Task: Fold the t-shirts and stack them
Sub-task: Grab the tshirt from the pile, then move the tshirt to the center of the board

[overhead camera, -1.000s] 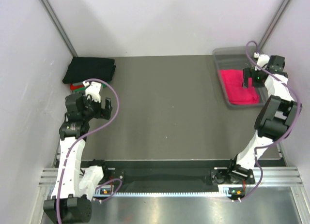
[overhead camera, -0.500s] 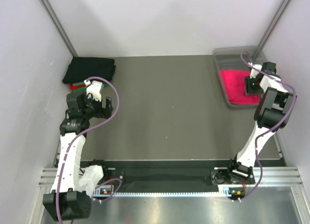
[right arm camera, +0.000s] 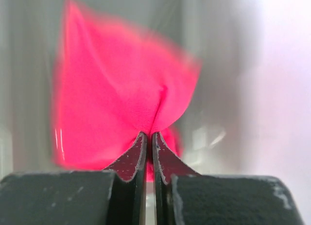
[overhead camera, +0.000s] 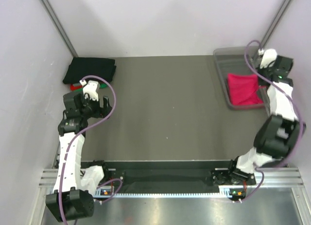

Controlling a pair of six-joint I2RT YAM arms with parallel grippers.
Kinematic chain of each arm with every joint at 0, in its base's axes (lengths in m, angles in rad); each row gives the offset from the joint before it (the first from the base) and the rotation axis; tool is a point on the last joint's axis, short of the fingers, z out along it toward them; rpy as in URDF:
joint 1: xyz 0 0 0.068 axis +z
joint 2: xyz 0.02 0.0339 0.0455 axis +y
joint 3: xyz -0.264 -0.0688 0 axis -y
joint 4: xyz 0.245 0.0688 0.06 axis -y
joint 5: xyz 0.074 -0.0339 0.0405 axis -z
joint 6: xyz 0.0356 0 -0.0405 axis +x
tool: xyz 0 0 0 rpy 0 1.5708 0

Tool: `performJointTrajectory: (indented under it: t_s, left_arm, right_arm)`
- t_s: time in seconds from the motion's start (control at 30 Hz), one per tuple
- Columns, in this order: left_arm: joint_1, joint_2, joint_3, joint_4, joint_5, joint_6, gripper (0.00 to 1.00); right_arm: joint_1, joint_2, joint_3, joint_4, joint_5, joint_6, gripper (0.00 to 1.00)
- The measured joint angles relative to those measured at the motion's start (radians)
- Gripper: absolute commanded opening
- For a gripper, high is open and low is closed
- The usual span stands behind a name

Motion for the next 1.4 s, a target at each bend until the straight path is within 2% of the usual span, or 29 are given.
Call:
performJointTrajectory:
  t_s: [0.13,0.27,0.4,0.6,0.7,0.77,0.83,0.87,0.9,0.93,1.07,1.13,1.27,1.3,1.4]
  left_arm:
    - [0.015,-0.018,0.0,0.0,0.033,-0.009,0.88]
    - [0.025,-0.027,0.0,-0.002,0.052,-0.014,0.88]
    - [0.026,-0.029,0.0,-0.003,0.067,-0.02,0.88]
    - [0.027,-0.038,0.0,-0.003,0.093,-0.031,0.88]
    - [0.028,-0.05,-0.003,-0.004,0.103,-0.031,0.88]
    - [0.028,-0.061,-0.006,-0.004,0.104,-0.031,0.88]
    - [0.028,-0.07,-0.011,-0.005,0.104,-0.031,0.88]
    - [0.028,-0.076,-0.013,-0.005,0.104,-0.031,0.88]
    - [0.028,-0.081,-0.014,-0.006,0.104,-0.031,0.88]
    - [0.028,-0.085,-0.016,-0.007,0.105,-0.031,0.88]
    - [0.029,-0.09,-0.016,-0.007,0.108,-0.032,0.88]
    - [0.031,-0.092,-0.016,-0.007,0.108,-0.032,0.88]
    - [0.033,-0.099,-0.016,-0.007,0.111,-0.035,0.88]
    - [0.034,-0.1,-0.016,-0.007,0.111,-0.035,0.88]
    - [0.038,-0.099,-0.016,-0.006,0.109,-0.035,0.87]
  right_arm:
    - [0.019,-0.301,0.023,0.07,-0.029,-0.023,0.0]
    - [0.081,-0.41,0.212,0.042,-0.093,-0.042,0.0]
    - [0.257,-0.421,0.377,0.001,-0.14,-0.074,0.0]
    - [0.632,-0.37,0.51,-0.095,-0.132,-0.133,0.0]
    - [0.718,-0.314,0.582,-0.115,-0.131,-0.13,0.0]
    - [0.731,-0.286,0.607,-0.116,-0.129,-0.124,0.0]
    - [0.734,-0.266,0.607,-0.109,-0.115,-0.118,0.09]
    - [0.734,-0.26,0.593,-0.099,-0.105,-0.117,0.19]
    - [0.734,-0.255,0.567,-0.082,-0.093,-0.119,0.36]
    - [0.734,-0.252,0.532,-0.06,-0.078,-0.116,0.37]
    - [0.734,-0.223,0.336,-0.004,-0.011,-0.127,0.49]
    - [0.734,-0.203,0.216,0.029,0.02,-0.13,0.5]
    - [0.742,-0.221,-0.05,0.045,0.048,-0.128,0.4]
    - [0.752,-0.246,-0.113,0.041,0.037,-0.133,0.4]
    - [0.865,-0.373,-0.266,0.003,-0.037,-0.183,0.4]
